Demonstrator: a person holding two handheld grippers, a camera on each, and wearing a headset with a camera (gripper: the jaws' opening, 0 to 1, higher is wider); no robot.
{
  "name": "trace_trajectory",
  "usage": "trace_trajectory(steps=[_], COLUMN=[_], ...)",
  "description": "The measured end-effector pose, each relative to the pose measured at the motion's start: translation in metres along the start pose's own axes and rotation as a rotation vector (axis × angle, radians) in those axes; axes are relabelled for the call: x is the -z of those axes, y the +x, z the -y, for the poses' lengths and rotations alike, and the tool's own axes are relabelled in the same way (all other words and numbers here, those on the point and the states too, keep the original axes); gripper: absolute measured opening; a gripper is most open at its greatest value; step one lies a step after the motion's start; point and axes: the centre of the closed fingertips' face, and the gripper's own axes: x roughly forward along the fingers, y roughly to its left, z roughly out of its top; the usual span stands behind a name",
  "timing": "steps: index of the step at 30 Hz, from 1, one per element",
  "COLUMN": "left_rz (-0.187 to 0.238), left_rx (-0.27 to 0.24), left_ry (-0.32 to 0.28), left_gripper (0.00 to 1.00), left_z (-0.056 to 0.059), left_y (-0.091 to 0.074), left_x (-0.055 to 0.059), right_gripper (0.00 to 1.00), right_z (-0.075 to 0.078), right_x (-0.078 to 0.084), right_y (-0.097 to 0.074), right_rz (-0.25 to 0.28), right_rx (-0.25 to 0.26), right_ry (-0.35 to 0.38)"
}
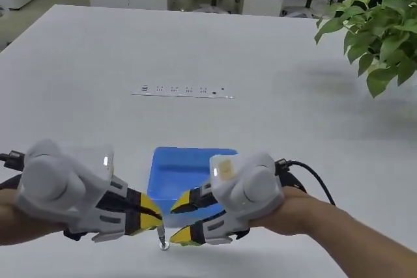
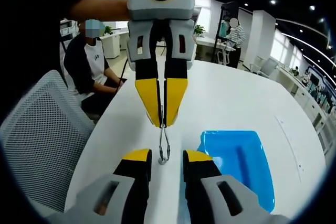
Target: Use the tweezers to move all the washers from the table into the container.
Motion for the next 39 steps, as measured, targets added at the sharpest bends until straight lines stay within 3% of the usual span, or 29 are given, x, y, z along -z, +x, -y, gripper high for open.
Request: trace_trajectory(steps=[18, 39], left_rz=[-0.007, -0.003], left_rx=[-0.004, -0.003], left_ry=[-0.007, -0.018], left_gripper=[0.06, 0.06], left_z=[-0.005, -0.003], left_y=[0.0, 0.002], left_x=[0.003, 0.002], right_gripper=[0.12, 0.09], right_z=[-0.001, -0.004], right_x=[0.003, 0.004], right_y=[0.023, 0.025], right_rz=[0.005, 0.003], right_rx=[-0.035, -0.035], right_ry=[0.018, 0.0])
